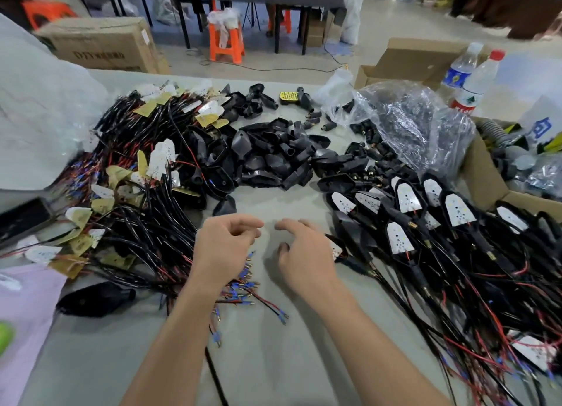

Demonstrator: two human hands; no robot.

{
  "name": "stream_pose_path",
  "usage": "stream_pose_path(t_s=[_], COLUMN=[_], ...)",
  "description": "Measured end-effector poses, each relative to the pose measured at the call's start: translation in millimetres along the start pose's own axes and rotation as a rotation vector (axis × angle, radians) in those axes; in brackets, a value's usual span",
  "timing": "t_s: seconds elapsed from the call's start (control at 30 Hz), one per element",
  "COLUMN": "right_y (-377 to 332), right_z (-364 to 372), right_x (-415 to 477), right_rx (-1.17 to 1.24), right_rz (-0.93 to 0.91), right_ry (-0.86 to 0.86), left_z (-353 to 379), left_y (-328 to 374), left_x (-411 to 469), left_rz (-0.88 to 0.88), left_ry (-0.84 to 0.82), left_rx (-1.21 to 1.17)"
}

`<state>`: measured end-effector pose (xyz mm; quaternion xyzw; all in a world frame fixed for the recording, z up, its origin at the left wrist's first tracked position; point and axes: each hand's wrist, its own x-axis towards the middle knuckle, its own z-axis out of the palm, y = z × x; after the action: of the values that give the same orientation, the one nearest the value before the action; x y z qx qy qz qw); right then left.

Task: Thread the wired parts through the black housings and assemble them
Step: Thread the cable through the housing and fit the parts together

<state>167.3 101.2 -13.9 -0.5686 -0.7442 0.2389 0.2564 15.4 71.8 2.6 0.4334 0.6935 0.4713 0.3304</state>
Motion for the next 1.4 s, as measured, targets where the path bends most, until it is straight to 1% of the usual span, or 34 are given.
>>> stream_pose_path(t_s=[0.07,0.13,0.2,0.23,0.3,0.33,0.4,0.47,0.53,0.6,0.7,0.77,0.8,0.83,0.9,0.93,0.97,1.0,1.03,1.07,1.1,1.13,1.2,1.23,1.27,1.33,1.37,1.4], right_y=[-18,-35,-54,-65,-83,-91,-101,-111,-119,-122,-118,-115,-114,-114,-111,-110,-110,-109,-108,-108,-110,-111,-107,-102,-95,-80,-74,-67], right_z=[14,28,42,49,62,67,76,81,82,79,61,44,35,27,11,3,-4,-10,-15,-20,-24,-28,-38,-44,-50,-56,-58,-58], right_x=[7,13,20,23,30,35,46,58,68,78,87,85,82,80,75,73,70,68,66,63,60,58,58,58,59,59,58,57], right_rx=[-0.003,-0.001,0.048,0.084,0.117,0.086,-0.060,-0.242,-0.312,-0.232,0.031,0.176,0.217,0.235,0.231,0.234,0.241,0.267,0.319,0.383,0.462,0.574,0.907,1.030,1.048,0.858,0.842,0.915], right_rz=[-0.021,-0.068,-0.126,-0.146,-0.165,-0.166,-0.183,-0.227,-0.201,-0.096,0.040,0.036,0.018,0.001,-0.033,-0.050,-0.068,-0.084,-0.095,-0.099,-0.099,-0.082,0.058,0.144,0.181,0.129,0.111,0.134], right_ry=[-0.072,-0.112,-0.159,-0.191,-0.251,-0.278,-0.316,-0.362,-0.435,-0.476,-0.474,-0.444,-0.431,-0.431,-0.456,-0.449,-0.410,-0.354,-0.307,-0.285,-0.288,-0.329,-0.488,-0.562,-0.602,-0.631,-0.637,-0.629], left_z=[-19,-39,-58,-67,-80,-84,-84,-83,-85,-86,-81,-76,-73,-70,-64,-60,-55,-51,-47,-43,-42,-42,-44,-46,-47,-52,-53,-55], left_y=[-8,-13,-20,-26,-34,-38,-43,-48,-53,-56,-55,-55,-55,-54,-45,-41,-34,-27,-23,-22,-21,-22,-27,-31,-35,-37,-36,-34], left_x=[1,1,2,4,7,8,7,5,5,5,2,0,1,2,1,0,-4,-6,-7,-4,1,6,16,18,20,24,26,28], left_rz=[0.032,0.078,0.150,0.176,0.135,0.094,0.059,0.082,0.142,0.182,0.161,0.153,0.152,0.141,0.118,0.154,0.242,0.351,0.448,0.483,0.440,0.345,0.139,0.092,0.079,0.075,0.060,0.039], left_ry=[0.092,0.212,0.310,0.332,0.296,0.265,0.224,0.205,0.191,0.215,0.240,0.239,0.257,0.289,0.433,0.516,0.575,0.578,0.540,0.487,0.437,0.396,0.335,0.319,0.310,0.328,0.345,0.360], left_rx=[0.110,0.272,0.464,0.541,0.618,0.633,0.655,0.695,0.749,0.760,0.803,0.871,0.869,0.826,0.569,0.432,0.368,0.383,0.426,0.476,0.533,0.599,0.772,0.853,0.906,0.922,0.901,0.882])
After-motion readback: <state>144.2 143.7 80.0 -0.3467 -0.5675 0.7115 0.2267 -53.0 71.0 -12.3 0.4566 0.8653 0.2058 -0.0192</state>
